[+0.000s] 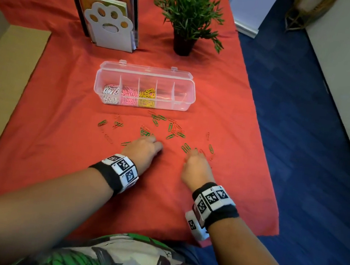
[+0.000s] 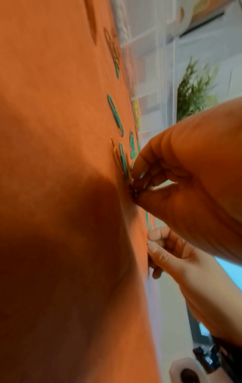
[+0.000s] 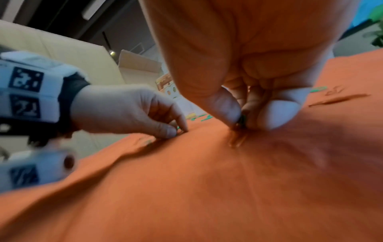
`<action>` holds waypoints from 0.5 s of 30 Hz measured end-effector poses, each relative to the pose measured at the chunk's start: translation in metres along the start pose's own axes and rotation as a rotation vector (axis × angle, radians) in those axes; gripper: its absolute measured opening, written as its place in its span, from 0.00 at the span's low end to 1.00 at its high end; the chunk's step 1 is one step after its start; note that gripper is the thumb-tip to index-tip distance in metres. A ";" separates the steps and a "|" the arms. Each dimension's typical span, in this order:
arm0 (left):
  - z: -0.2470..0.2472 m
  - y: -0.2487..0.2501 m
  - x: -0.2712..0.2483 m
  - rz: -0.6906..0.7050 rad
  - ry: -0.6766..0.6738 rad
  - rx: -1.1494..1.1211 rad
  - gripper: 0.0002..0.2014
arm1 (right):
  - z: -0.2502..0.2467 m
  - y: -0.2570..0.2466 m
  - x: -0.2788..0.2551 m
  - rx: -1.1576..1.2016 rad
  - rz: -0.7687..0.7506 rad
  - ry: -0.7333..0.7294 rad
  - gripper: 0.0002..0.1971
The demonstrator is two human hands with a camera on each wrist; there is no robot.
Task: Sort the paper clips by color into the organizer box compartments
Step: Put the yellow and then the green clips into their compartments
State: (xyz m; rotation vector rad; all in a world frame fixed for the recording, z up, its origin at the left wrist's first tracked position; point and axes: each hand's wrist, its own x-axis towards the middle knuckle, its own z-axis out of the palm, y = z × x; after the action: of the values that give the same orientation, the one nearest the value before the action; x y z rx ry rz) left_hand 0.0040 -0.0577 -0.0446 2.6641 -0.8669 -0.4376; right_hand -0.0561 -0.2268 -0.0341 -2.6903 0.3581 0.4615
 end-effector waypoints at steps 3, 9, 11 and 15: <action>-0.005 -0.002 0.000 -0.112 0.099 -0.244 0.06 | -0.011 -0.001 0.007 0.389 0.103 -0.064 0.08; -0.029 -0.003 0.000 -0.534 0.096 -1.178 0.10 | -0.045 -0.002 0.008 1.487 0.322 -0.172 0.09; -0.038 -0.001 -0.002 -0.633 0.053 -1.384 0.11 | -0.051 0.000 0.011 1.656 0.316 -0.222 0.08; -0.051 -0.007 -0.004 -0.695 -0.003 -1.602 0.14 | -0.055 -0.005 0.013 1.754 0.268 -0.314 0.11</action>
State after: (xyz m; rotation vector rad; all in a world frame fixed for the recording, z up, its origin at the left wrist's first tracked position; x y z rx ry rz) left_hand 0.0235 -0.0396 0.0001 1.2927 0.4361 -0.7967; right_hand -0.0276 -0.2478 0.0110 -0.8652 0.6116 0.3332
